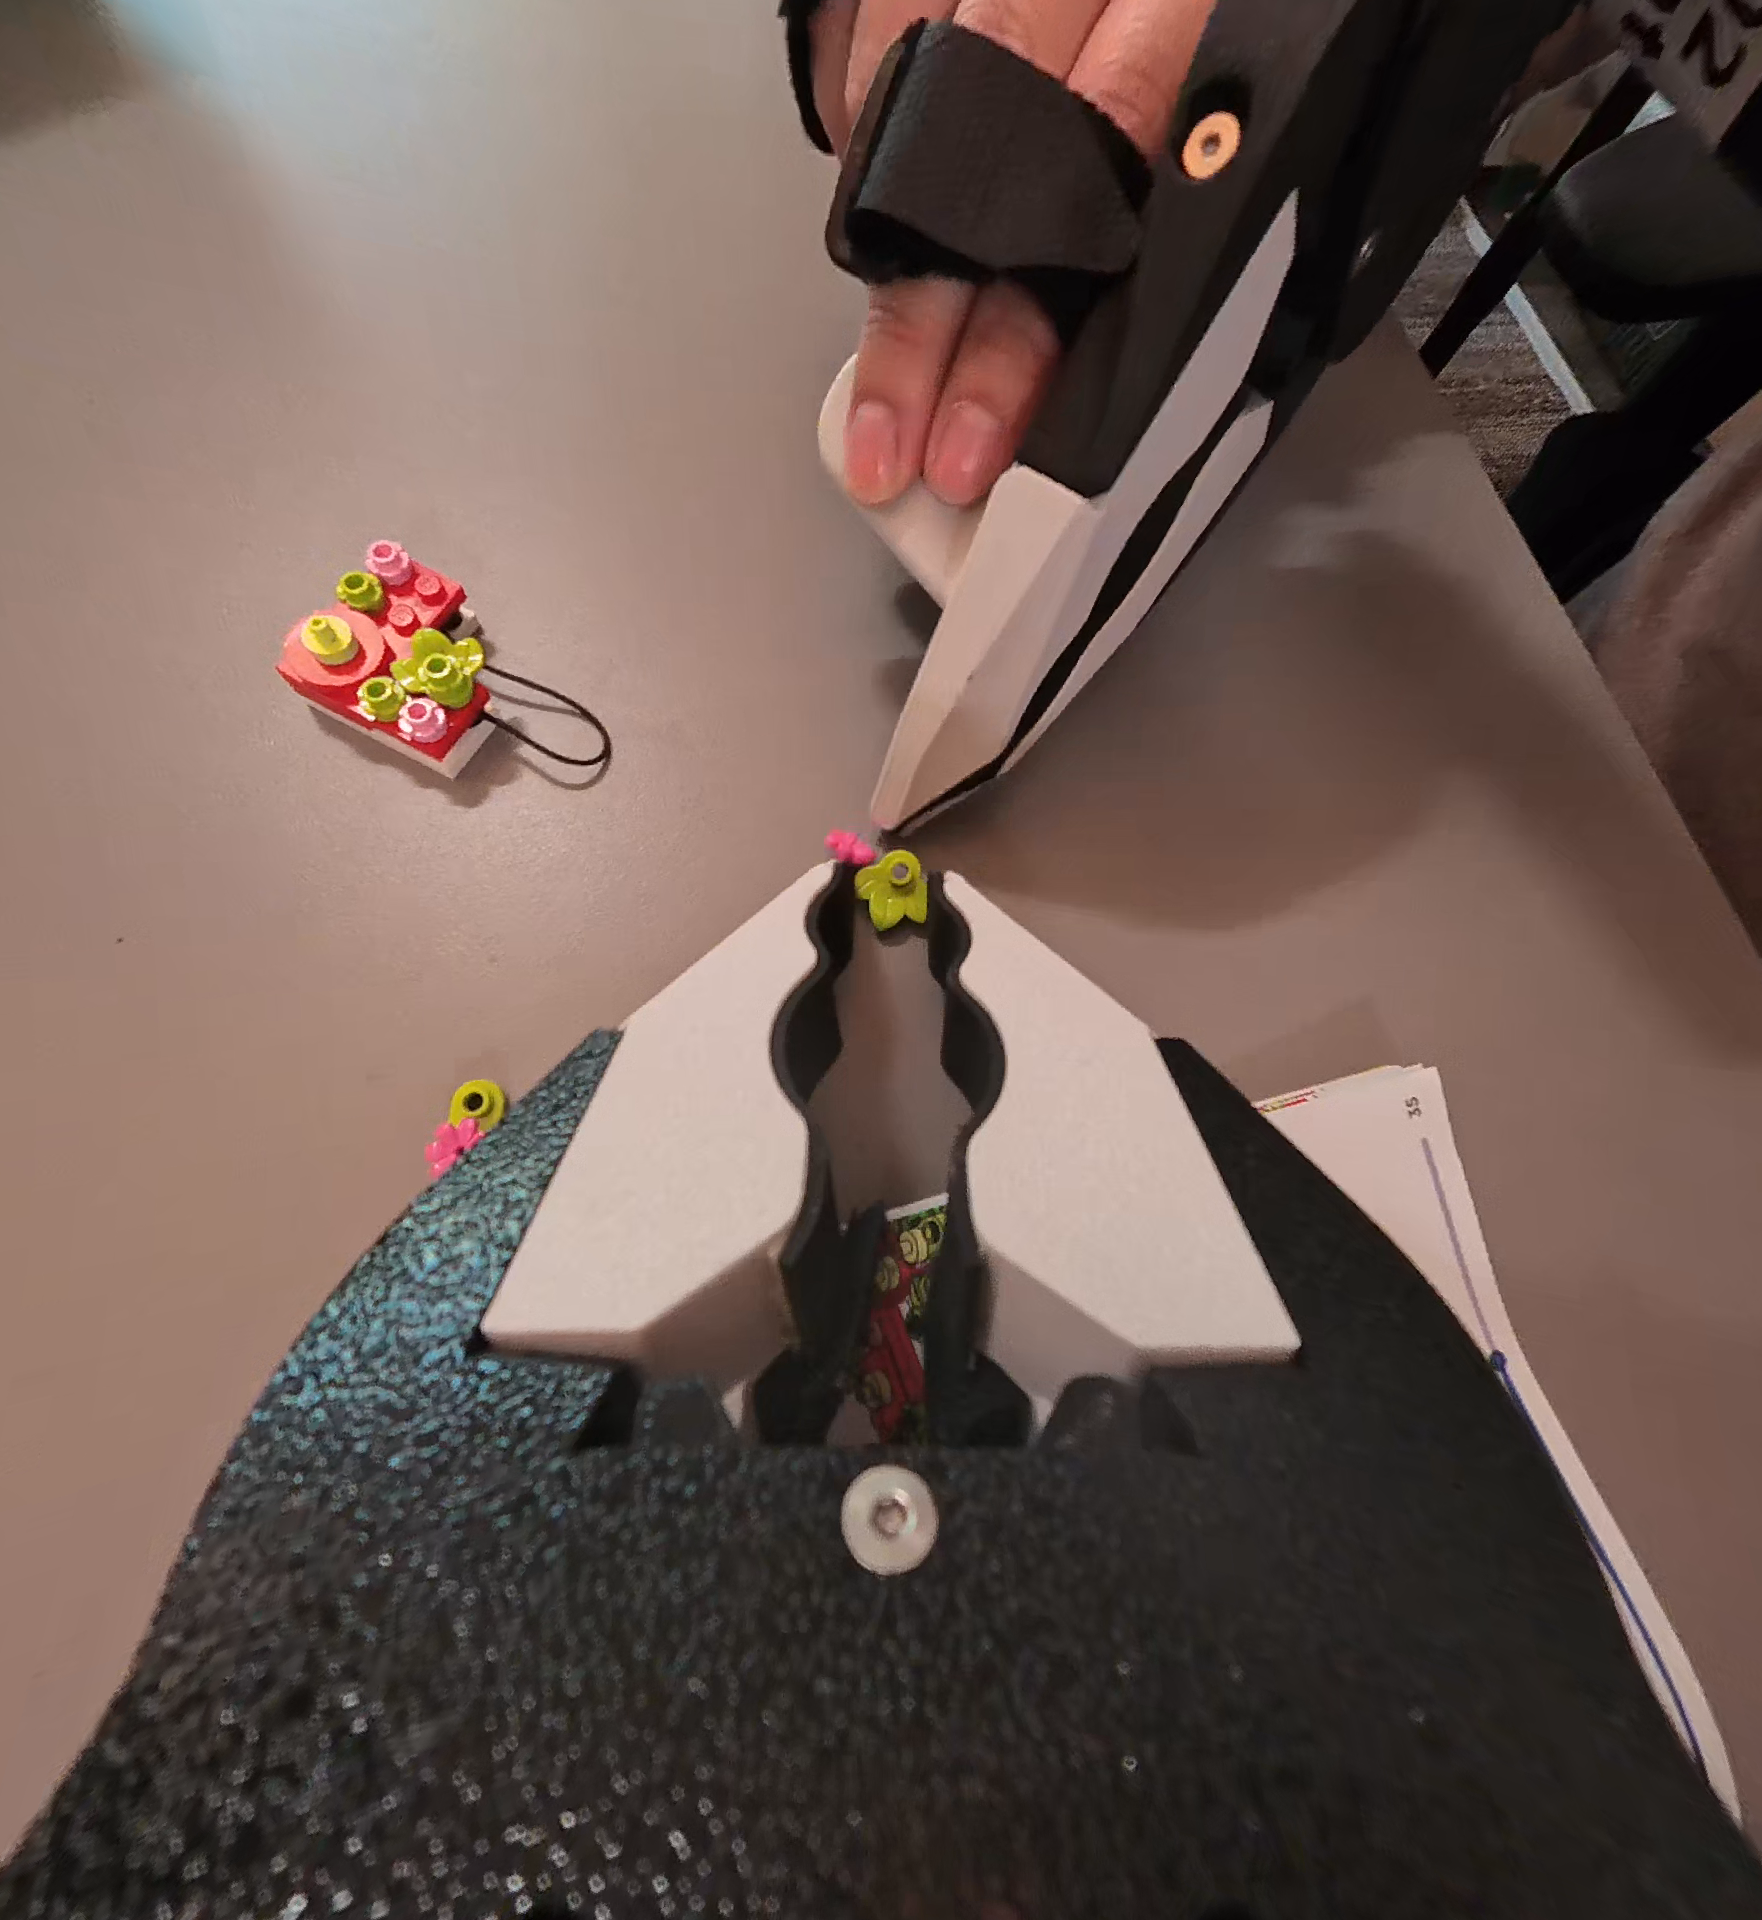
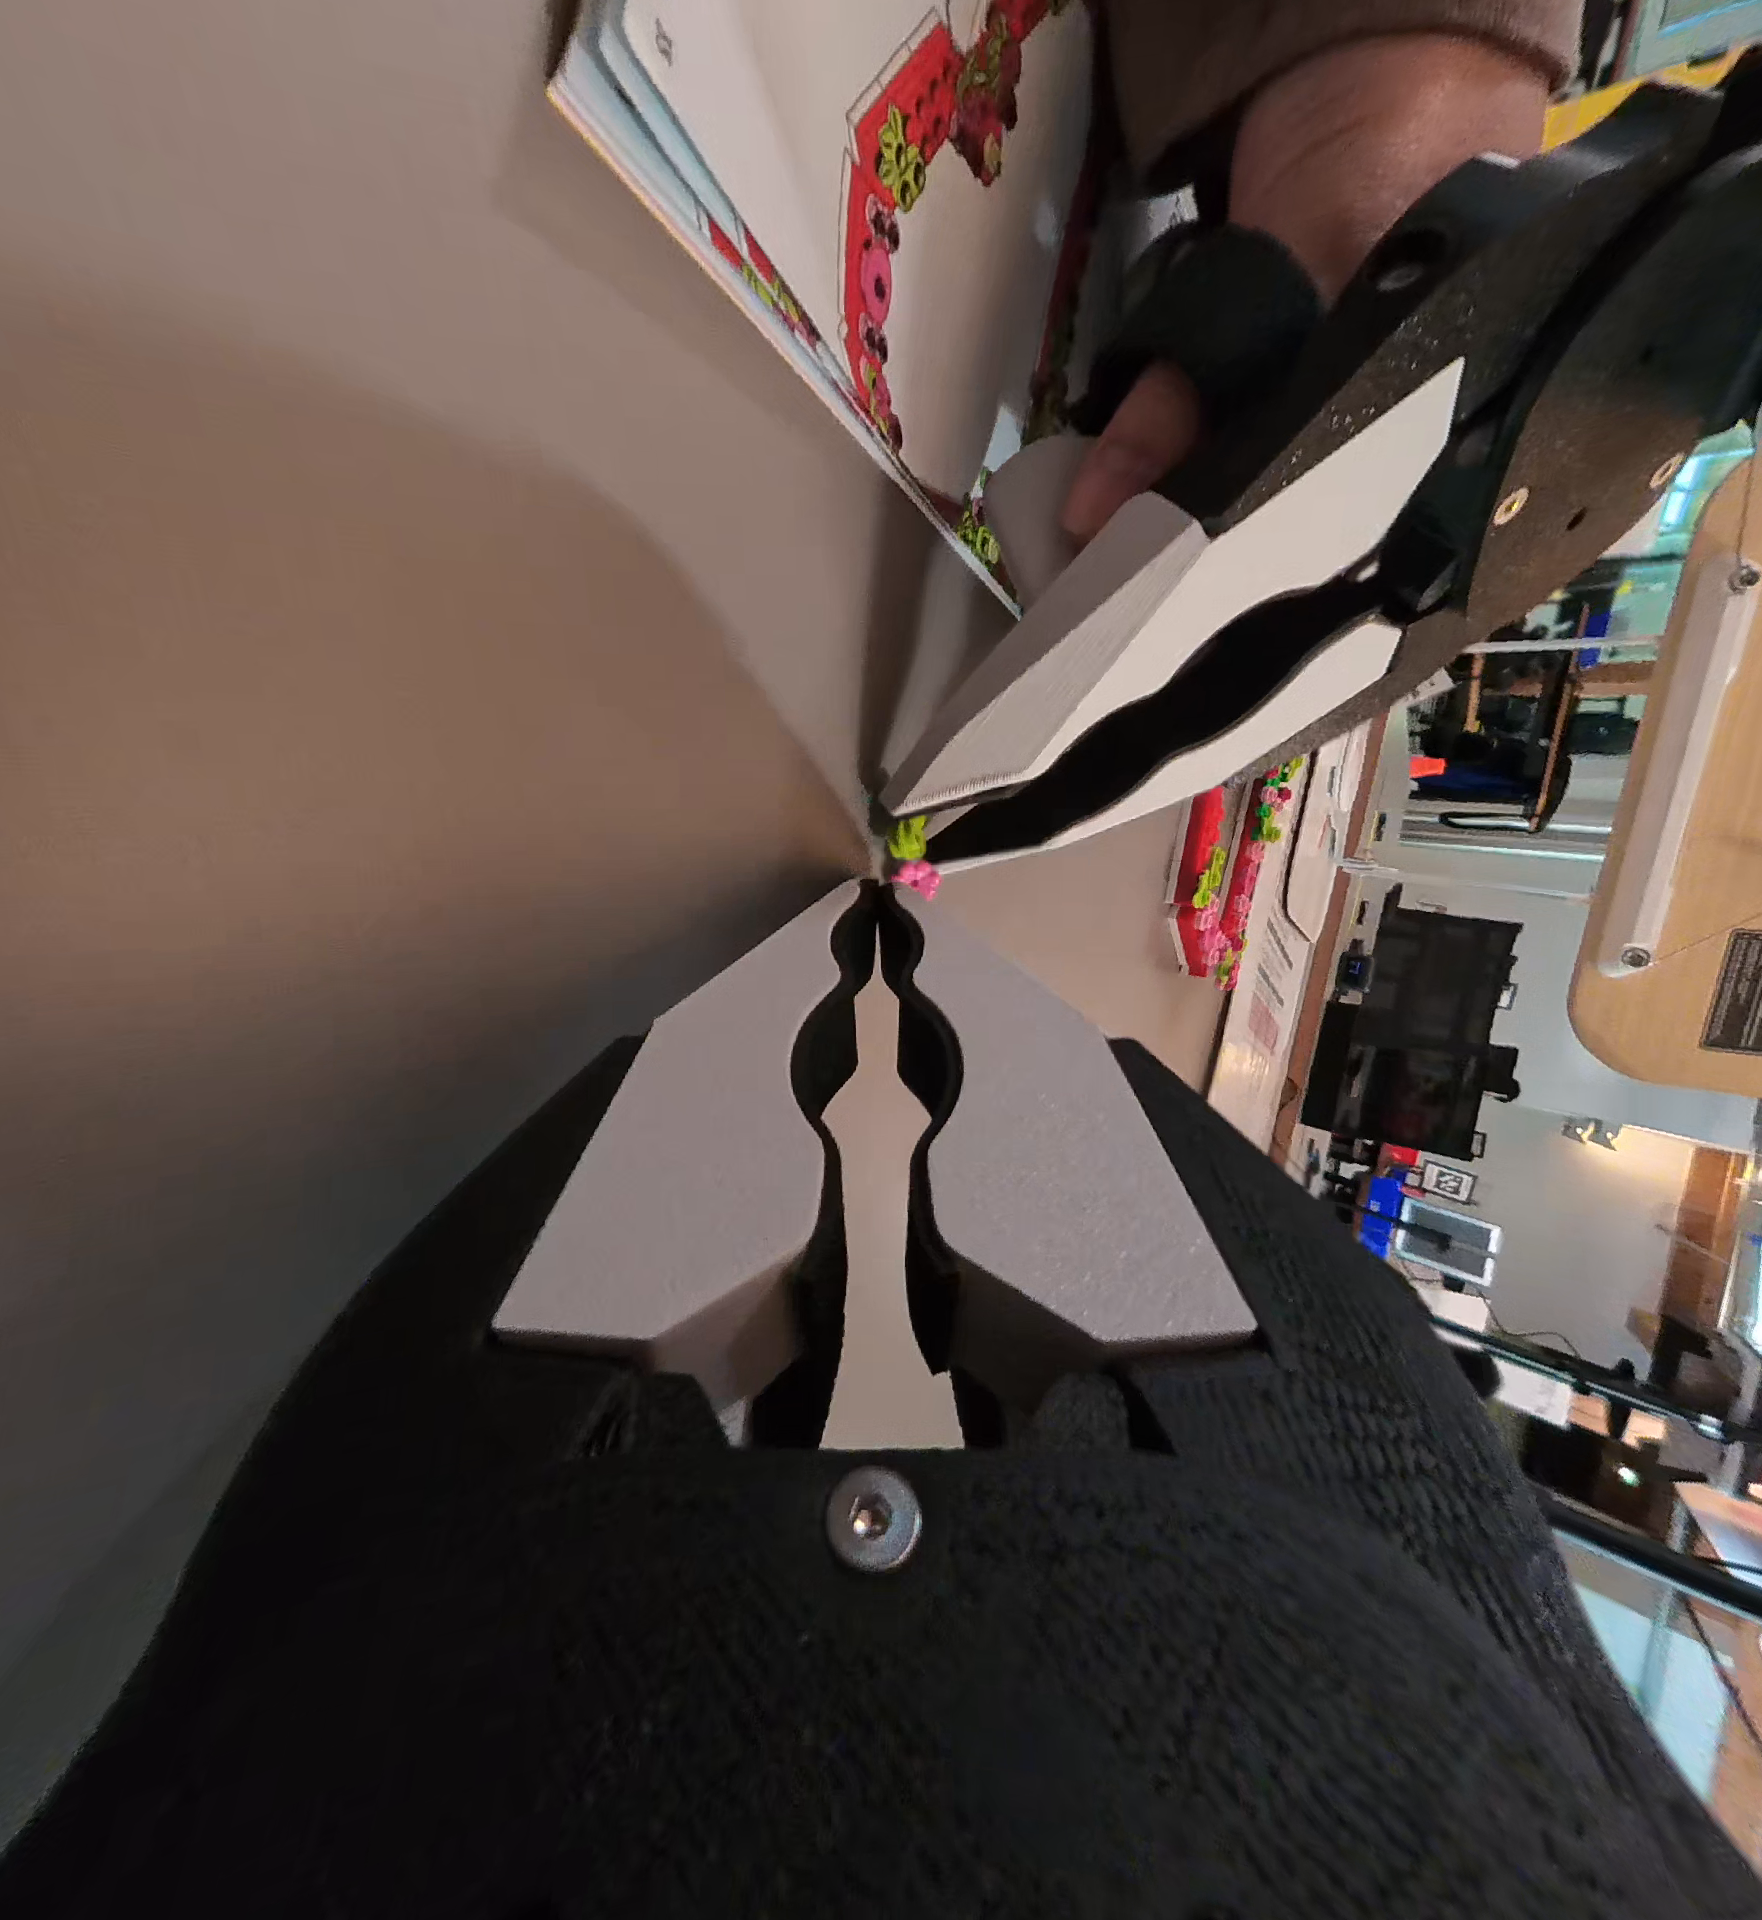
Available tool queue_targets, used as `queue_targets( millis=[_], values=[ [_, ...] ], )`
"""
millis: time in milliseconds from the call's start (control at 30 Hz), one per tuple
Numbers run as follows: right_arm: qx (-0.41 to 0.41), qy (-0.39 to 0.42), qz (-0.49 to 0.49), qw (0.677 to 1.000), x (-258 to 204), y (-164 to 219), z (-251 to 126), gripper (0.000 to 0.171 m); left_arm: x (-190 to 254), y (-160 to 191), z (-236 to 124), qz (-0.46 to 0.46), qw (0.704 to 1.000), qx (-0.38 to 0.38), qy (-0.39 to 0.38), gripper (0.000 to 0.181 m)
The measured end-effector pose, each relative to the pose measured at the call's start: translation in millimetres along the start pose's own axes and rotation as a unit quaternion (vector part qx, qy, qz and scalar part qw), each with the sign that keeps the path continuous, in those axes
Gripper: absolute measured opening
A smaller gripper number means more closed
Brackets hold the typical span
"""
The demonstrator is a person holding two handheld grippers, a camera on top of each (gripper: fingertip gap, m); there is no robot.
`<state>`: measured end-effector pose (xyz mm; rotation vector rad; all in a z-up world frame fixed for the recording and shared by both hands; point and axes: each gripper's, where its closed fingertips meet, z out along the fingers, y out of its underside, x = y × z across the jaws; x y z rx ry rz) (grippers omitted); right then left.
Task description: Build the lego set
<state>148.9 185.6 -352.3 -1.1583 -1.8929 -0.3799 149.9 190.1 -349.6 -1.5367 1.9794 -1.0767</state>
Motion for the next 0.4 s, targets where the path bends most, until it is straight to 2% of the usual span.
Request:
queue_targets(
  millis=[100,167,300,400],
  values=[
    [-0.002,-0.002,0.042,0.999,0,4,-1,0.0,-1,1,-1,-0.003,1.0,-0.002,-0.002,0.013],
    [0.011,-0.018,0.132,0.991,0,5,-3,0.0,-2,3,-2,-0.004,1.0,-0.007,-0.006,0.013],
    [0.047,-0.054,0.339,0.938,3,3,-5,0.0,-3,4,-3,-0.003,1.0,-0.01,-0.01,0.013],
    [0.065,-0.027,0.386,0.92,13,4,-6,0.0,-3,4,-3,-0.003,1.0,-0.01,-0.01,0.013]
  ],
)
